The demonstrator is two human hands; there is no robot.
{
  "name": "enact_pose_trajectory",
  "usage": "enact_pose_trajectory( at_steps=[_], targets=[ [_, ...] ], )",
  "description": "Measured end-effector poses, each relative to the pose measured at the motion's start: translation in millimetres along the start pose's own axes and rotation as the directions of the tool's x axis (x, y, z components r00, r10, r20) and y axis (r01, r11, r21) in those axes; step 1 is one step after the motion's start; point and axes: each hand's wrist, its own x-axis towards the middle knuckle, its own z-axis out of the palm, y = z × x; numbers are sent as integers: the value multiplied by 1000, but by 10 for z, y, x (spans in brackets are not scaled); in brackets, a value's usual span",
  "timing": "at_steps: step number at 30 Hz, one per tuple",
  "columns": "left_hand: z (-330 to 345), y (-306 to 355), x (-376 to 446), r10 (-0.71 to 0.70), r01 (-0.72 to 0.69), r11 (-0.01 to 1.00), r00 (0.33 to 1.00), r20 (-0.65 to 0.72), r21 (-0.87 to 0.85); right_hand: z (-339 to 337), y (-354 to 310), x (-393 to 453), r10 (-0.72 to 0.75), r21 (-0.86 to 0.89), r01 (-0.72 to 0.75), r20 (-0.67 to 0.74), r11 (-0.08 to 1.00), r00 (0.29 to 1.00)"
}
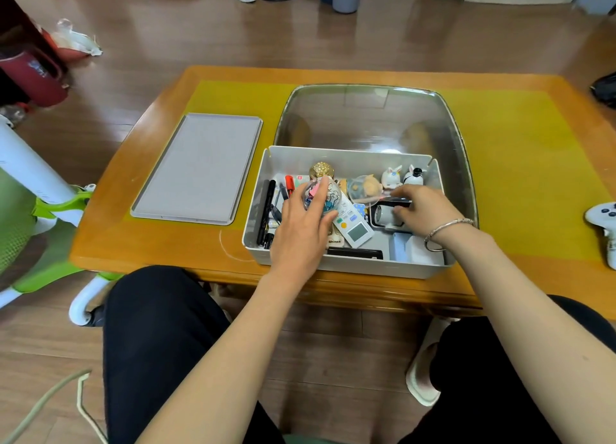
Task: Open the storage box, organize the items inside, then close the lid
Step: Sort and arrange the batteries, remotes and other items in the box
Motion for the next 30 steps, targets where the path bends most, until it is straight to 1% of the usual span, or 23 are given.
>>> enact_pose_trajectory(
  at_steps=[2, 5, 7, 9, 11, 12, 13, 15, 16, 18, 20, 22, 24, 27, 30],
  targets=[
    [-51, -40, 19, -35, 34, 999, 999, -29, -37, 41, -49, -4, -60, 24, 60, -7, 998, 998],
    [-174, -203, 50, -78, 73, 995, 992, -95, -64, 128, -162, -10, -156, 1, 156, -28, 988, 987],
    [-258, -337, 63, -108, 99, 992, 987, -119, -78, 204, -253, 0, -165, -62, 163, -29, 985, 986],
    [-297, -412, 64, -121, 111, 989, 988, -99, -95, 283, -359, 17, -170, -155, 165, -21, 974, 985],
    [-289, -420, 63, -121, 113, 989, 990, -75, -97, 324, -459, 39, -181, -209, 178, 1, 962, 983],
    [-277, -413, 63, -118, 111, 990, 990, -79, -92, 321, -502, 45, -198, -203, 198, 18, 959, 980],
    [-270, -407, 62, -108, 100, 991, 990, -91, -91, 305, -535, 51, -227, -151, 230, 38, 962, 973],
    [-264, -396, 54, -81, 71, 994, 990, -112, -88, 256, -563, 54, -279, 24, 278, 81, 960, 957],
    [-262, -394, 48, -78, 69, 994, 990, -118, -81, 237, -561, 55, -288, 64, 283, 89, 957, 954],
    [-255, -383, 40, -104, 96, 993, 987, -125, -66, 215, -511, 96, -254, 41, 253, 20, 967, 967],
    [-245, -369, 39, -120, 116, 993, 984, -129, -38, 192, -424, 183, -170, -2, 171, -107, 985, 980],
    [-236, -364, 43, -106, 106, 994, 988, -116, -3, 169, -364, 279, -90, -39, 85, -175, 996, 980],
    [-231, -373, 51, -96, 98, 995, 990, -105, 14, 178, -358, 357, -65, -101, 50, -153, 994, 986],
    [-239, -379, 49, -81, 82, 997, 992, -96, 4, 232, -408, 435, -64, -217, 43, -94, 975, 994],
    [-264, -376, 37, -59, 59, 998, 995, -79, -4, 229, -433, 474, -66, -237, 38, -110, 971, 992]
  ],
)
